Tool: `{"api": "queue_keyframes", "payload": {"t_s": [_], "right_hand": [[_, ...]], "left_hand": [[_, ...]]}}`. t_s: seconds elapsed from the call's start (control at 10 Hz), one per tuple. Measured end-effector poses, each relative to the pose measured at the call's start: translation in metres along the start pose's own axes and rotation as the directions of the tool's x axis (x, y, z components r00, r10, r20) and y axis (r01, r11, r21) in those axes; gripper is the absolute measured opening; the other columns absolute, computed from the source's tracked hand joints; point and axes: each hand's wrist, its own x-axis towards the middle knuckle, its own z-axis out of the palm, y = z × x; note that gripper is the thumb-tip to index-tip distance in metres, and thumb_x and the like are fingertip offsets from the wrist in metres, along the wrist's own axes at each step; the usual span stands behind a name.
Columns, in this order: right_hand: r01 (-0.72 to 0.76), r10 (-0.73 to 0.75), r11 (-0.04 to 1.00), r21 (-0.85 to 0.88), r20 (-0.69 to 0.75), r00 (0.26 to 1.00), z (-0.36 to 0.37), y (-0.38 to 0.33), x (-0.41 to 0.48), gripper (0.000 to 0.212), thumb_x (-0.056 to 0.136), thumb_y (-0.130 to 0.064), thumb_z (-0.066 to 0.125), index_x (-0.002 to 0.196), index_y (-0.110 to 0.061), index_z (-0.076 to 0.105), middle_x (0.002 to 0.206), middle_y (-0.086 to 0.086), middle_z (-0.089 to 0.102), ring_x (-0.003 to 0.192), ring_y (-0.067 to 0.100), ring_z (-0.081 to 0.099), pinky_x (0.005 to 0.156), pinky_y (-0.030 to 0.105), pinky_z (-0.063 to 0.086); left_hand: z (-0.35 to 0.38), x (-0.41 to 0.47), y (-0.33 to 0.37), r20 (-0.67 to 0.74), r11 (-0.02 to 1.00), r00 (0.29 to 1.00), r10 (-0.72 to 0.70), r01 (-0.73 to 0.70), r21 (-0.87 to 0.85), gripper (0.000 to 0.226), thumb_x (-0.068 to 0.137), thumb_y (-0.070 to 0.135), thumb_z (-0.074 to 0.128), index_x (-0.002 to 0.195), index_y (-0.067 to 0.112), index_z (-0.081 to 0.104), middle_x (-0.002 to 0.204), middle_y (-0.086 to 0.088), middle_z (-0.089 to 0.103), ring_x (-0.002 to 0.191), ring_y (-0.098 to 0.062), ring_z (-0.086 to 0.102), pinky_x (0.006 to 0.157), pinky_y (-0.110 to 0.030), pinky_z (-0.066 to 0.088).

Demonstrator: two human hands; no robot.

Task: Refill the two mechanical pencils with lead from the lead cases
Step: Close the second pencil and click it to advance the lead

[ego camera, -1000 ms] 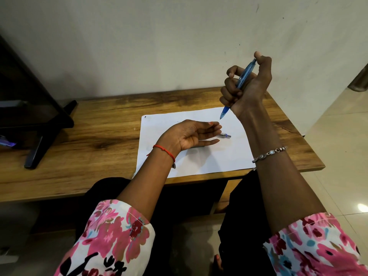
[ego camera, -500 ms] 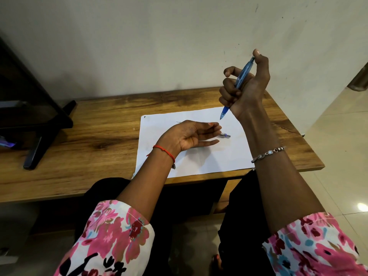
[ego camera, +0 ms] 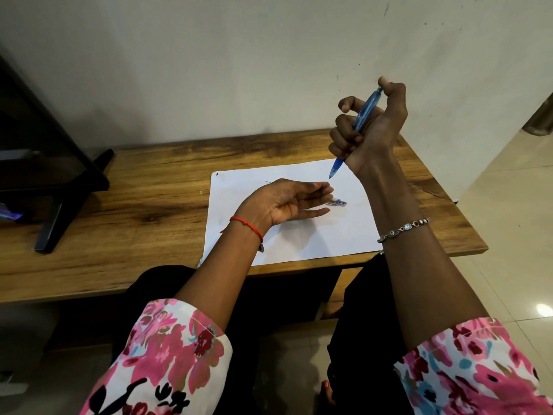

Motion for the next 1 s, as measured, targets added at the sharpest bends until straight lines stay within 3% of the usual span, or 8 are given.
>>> {"api": "queue_keyframes", "payload": {"t_s": [0.3, 0.6, 1.0], "right_hand": [[-0.016, 0.016, 1.0, -0.012, 0.034, 0.999, -0.0018, 0.0017, 0.0019, 0.07, 0.089, -0.065, 0.022, 0.061, -0.008, 0.049, 0.038, -0.004, 0.02, 0.039, 0.012, 0.011, 0.043, 0.019, 0.013], [-0.002, 0.002, 1.0, 0.003, 0.015, 1.0, -0.0008, -0.0006, 0.0, 0.057, 0.09, -0.055, 0.025, 0.059, -0.011, 0.043, 0.04, -0.005, 0.019, 0.039, 0.011, 0.011, 0.042, 0.019, 0.014], [-0.005, 0.005, 1.0, 0.0, 0.012, 1.0, -0.0014, -0.0013, 0.0004, 0.056, 0.09, -0.055, 0.025, 0.063, -0.01, 0.046, 0.039, -0.005, 0.019, 0.037, 0.01, 0.013, 0.042, 0.018, 0.014]], "left_hand": [[0.0, 0.0005, 0.0007, 0.002, 1.0, 1.0, 0.001, -0.001, -0.004, 0.015, 0.091, 0.004, 0.05, 0.09, -0.001, 0.064, 0.073, -0.01, 0.072, 0.067, -0.017, 0.07, 0.07, -0.035, 0.058], [-0.0002, 0.0004, -0.0004, 0.009, 1.0, 1.0, 0.007, -0.006, -0.011, 0.015, 0.091, 0.003, 0.05, 0.09, -0.002, 0.064, 0.073, -0.011, 0.072, 0.066, -0.017, 0.071, 0.069, -0.036, 0.058], [0.0005, 0.0007, -0.0003, 0.01, 1.0, 1.0, 0.006, -0.006, -0.012, 0.014, 0.09, 0.003, 0.051, 0.091, -0.003, 0.064, 0.073, -0.011, 0.072, 0.066, -0.018, 0.071, 0.069, -0.037, 0.058]]}}
